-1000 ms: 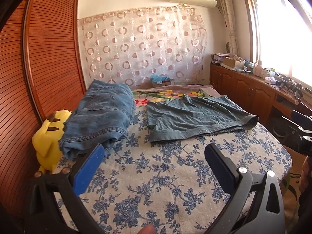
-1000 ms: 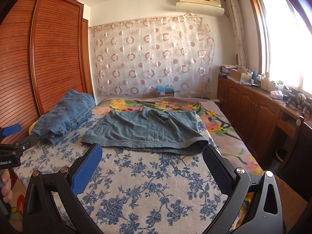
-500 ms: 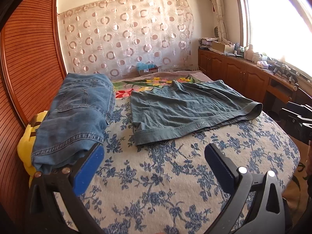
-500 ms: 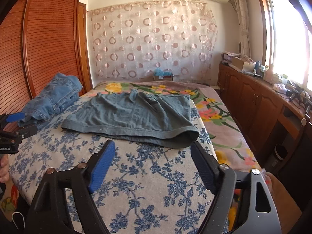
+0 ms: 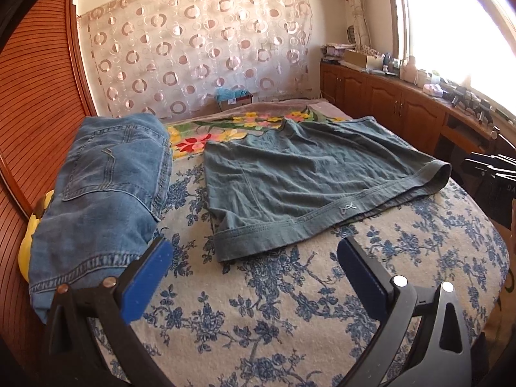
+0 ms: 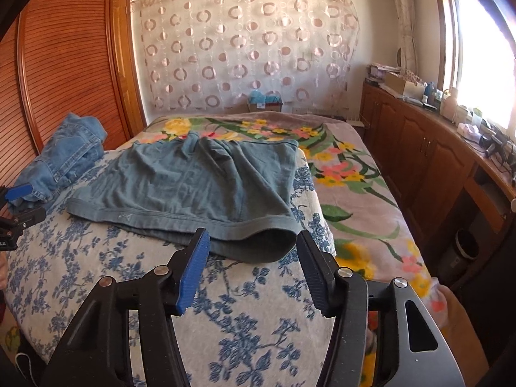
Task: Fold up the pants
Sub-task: 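Move both grippers toward the hem of the grey-green shorts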
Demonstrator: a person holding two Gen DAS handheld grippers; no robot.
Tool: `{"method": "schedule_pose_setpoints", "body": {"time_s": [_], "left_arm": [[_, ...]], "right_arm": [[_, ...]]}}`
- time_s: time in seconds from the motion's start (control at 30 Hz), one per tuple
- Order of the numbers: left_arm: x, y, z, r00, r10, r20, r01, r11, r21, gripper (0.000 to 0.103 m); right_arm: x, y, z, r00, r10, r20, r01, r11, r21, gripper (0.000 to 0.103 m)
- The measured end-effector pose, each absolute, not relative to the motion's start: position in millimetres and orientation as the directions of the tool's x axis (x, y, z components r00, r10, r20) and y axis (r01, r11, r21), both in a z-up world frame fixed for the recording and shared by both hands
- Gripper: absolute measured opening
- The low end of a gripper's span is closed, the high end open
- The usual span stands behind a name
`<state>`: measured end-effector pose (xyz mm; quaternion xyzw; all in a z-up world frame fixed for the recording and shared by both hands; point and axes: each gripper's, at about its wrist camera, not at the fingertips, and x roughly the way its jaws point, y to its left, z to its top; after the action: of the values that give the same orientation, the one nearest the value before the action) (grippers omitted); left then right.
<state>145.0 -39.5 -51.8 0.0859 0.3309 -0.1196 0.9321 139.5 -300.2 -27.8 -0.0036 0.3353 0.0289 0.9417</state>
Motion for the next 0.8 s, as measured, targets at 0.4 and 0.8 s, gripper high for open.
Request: {"method": "schedule_pose_setpoints", "body": {"time_s": [0.4,0.8], "left_arm": [[179.8,-40.5,-64.6,0.697,-0.193,-0.691,0.299,0.954,0.036,0.069],[208.9,-38.9,-89.6,0.650,-0.136,-0.747,0.267,0.962,0.057,0.051]], "right_arm": [[173.6,-310.7,-46.2,0.722,0.089,-0.686,-0.113,0.994,0.010,0.056],[190.3,-320.1,-60.2,0.685,0.088,-0.723,-0.113,0.993,0.013,0.054]]}}
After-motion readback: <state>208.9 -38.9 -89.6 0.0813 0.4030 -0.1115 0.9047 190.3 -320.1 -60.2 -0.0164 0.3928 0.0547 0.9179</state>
